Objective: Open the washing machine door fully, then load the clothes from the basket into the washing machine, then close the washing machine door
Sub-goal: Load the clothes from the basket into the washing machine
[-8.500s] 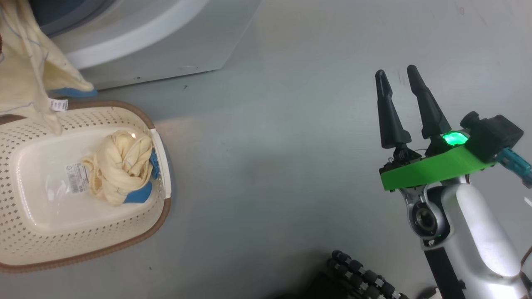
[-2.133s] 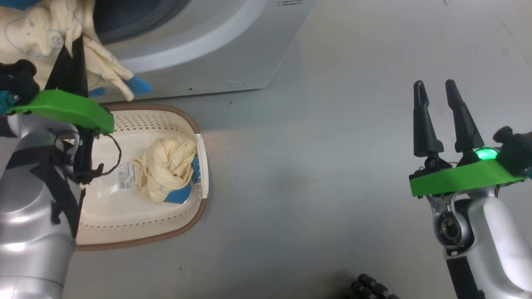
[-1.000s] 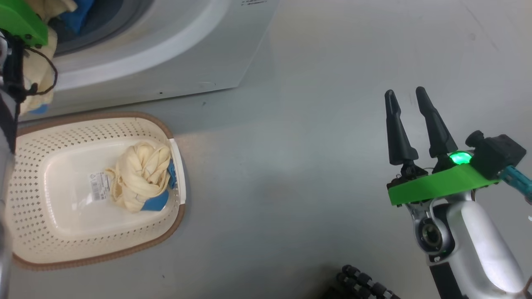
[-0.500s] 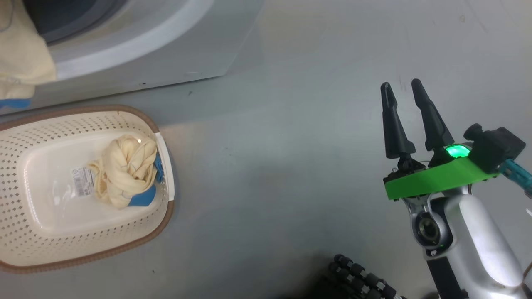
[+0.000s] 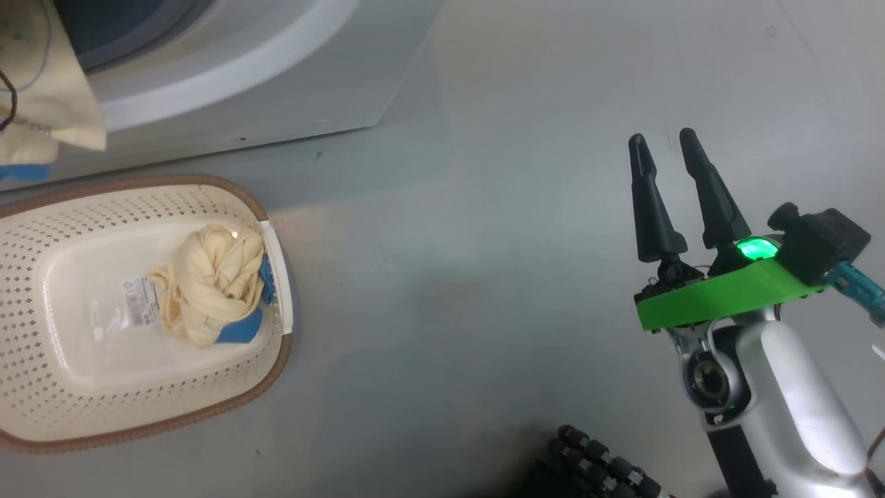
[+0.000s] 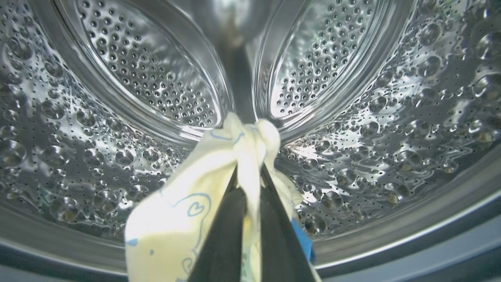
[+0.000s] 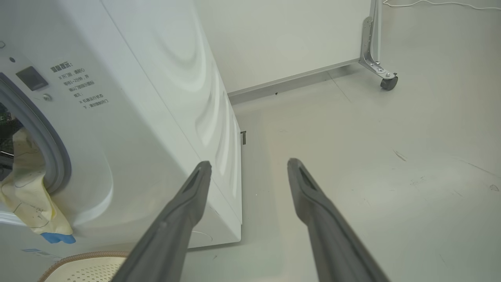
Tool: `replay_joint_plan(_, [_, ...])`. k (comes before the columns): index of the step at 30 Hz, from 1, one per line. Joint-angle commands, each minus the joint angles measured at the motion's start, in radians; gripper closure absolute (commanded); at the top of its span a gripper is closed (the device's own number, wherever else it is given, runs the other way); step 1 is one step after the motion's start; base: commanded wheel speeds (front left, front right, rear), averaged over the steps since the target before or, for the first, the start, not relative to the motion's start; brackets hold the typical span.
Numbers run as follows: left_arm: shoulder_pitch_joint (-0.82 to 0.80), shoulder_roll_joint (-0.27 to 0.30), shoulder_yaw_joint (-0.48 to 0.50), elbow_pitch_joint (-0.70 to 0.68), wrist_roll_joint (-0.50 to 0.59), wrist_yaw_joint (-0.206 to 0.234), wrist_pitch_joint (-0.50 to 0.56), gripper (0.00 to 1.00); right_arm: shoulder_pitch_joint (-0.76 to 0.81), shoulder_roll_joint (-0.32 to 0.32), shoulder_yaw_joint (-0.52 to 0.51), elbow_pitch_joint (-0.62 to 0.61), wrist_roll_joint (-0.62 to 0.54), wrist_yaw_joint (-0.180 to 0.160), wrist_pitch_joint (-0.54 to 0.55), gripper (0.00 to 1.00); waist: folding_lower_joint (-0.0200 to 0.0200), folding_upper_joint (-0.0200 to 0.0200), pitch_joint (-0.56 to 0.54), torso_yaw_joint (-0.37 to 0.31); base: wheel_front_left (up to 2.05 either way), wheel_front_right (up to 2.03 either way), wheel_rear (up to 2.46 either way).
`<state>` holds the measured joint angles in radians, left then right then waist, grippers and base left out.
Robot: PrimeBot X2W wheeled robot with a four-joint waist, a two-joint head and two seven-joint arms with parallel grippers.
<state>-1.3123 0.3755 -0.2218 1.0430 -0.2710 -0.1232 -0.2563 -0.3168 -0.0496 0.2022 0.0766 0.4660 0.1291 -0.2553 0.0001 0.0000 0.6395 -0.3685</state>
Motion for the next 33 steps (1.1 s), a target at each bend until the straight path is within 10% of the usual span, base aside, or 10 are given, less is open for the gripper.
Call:
replay_joint_plan(1, [-0.049,0.033,0.004,0.007,0.006,-0.002,0.002,1.0,-0.003,-0.001,0.016,-0.024,0.001,0.002,-0.006,0.0,-0.0001,0.0,-0.004,0.001,0.0,0.0,0.0])
replay_joint_plan(3, [-0.072,0.027,-0.016,0.061,0.003,-0.005,0.022,0.98,-0.003,-0.001,0.017,-0.023,0.002,0.002,-0.006,0.0,-0.0001,0.0,-0.007,0.003,0.0,0.0,0.0])
replay_joint_plan(7, [-0.104,0.013,-0.051,0.141,-0.009,-0.007,0.08,0.07,-0.003,-0.001,0.018,-0.021,0.002,0.002,-0.006,0.0,-0.0001,0.0,-0.014,0.008,0.0,0.0,0.0])
replay_joint_plan(8, [-0.109,0.01,-0.058,0.151,-0.016,-0.007,0.084,0.0,-0.004,-0.001,0.019,-0.021,0.002,0.002,-0.006,0.0,-0.0001,0.0,-0.016,0.009,0.0,0.0,0.0])
replay_joint_plan(33, [-0.01,-0.032,-0.144,0.092,-0.247,-0.007,-0.005,0.0,-0.002,-0.001,-0.001,-0.012,-0.019,0.002,-0.006,0.0,-0.0001,0.0,-0.079,0.042,0.0,0.0,0.0])
